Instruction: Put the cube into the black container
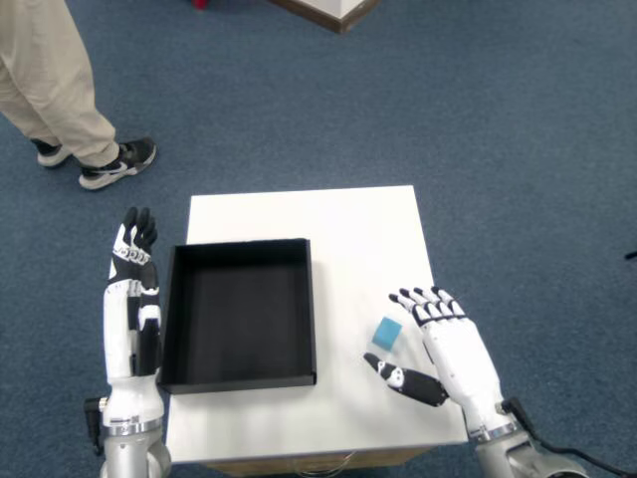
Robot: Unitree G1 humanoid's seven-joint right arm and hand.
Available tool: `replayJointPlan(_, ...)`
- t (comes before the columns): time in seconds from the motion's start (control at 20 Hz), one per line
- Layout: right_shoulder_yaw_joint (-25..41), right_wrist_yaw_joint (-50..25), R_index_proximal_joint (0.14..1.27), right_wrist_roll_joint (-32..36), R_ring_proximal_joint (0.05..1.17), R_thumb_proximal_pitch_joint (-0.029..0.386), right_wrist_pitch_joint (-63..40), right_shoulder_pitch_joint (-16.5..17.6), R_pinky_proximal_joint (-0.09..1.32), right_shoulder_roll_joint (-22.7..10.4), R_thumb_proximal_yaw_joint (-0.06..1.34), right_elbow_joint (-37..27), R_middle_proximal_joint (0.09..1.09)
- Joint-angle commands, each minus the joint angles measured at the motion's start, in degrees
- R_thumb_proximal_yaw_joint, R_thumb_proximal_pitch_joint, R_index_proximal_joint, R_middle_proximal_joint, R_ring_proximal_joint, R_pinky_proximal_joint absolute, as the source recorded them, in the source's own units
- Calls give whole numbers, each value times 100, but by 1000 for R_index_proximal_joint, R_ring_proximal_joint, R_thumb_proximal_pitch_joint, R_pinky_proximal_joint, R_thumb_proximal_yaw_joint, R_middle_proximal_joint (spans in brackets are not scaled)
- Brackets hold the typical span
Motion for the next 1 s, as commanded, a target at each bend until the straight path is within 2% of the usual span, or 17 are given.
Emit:
replayJointPlan(0.05, -132, -104, 286, 136, 217, -19, 145, -200, 134, -167, 329, 11, 217)
replayJointPlan(1.0, -601, 1008, 331, 519, 210, -13, 752, -360, 111, -66, 379, 2, 225)
